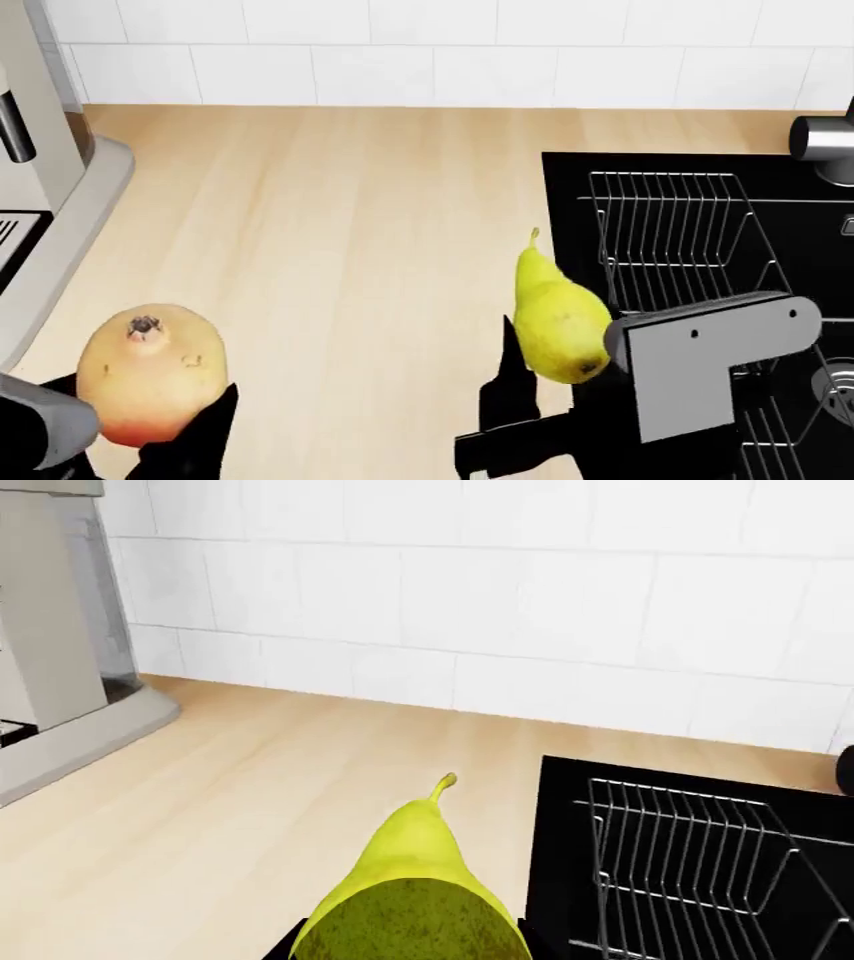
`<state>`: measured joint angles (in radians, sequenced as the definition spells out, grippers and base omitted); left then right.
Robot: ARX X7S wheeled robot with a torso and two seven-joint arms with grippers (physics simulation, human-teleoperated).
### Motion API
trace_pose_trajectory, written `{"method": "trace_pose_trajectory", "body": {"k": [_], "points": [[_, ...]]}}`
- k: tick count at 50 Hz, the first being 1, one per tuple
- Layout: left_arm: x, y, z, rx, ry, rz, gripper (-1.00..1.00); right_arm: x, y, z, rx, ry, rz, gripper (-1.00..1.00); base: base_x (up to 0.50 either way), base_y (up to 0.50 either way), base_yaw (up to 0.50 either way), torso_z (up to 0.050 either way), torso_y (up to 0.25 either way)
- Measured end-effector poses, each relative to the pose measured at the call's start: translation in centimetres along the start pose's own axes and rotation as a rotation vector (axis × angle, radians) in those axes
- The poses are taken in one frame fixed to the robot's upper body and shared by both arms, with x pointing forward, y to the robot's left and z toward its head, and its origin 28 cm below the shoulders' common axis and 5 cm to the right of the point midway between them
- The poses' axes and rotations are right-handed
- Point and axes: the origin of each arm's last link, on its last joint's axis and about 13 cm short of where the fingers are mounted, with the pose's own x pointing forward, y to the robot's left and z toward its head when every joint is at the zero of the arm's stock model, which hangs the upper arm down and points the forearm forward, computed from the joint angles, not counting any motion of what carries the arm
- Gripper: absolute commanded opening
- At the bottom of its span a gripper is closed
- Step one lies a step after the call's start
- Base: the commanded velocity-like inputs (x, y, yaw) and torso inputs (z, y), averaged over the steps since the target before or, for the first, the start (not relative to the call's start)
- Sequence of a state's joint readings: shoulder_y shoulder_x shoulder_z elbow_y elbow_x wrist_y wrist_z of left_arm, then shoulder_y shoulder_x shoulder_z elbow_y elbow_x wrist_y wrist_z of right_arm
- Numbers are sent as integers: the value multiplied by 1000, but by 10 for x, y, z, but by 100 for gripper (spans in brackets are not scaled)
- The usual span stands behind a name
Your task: There is a mixed pile of frozen fruits and vegetables on the counter. Locate all the frozen vegetables and place the items in a bowl on the counter. Take all the frozen fruits and defrost them in a running sink.
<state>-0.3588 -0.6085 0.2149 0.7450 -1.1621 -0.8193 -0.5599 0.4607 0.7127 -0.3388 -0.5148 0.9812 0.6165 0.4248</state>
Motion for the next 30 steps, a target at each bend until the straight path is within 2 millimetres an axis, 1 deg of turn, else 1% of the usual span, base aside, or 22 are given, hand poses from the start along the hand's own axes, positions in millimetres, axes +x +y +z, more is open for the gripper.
{"method": "trace_pose_trajectory", "body": {"k": [7,16,30], "points": [[-4,4,9,0,-60,47,-100,-16,-3,9,3,-49,-56,-100,0,0,0,0,0],[-6,11,10,-7,-102,107,-100,-32,-5,7,-13,-57,-112,-100,0,-24,0,0,0],[-6,15,8,-18,-118,146,-100,-43,-6,9,-42,-63,-146,-100,1,-500,0,0,0]]}}
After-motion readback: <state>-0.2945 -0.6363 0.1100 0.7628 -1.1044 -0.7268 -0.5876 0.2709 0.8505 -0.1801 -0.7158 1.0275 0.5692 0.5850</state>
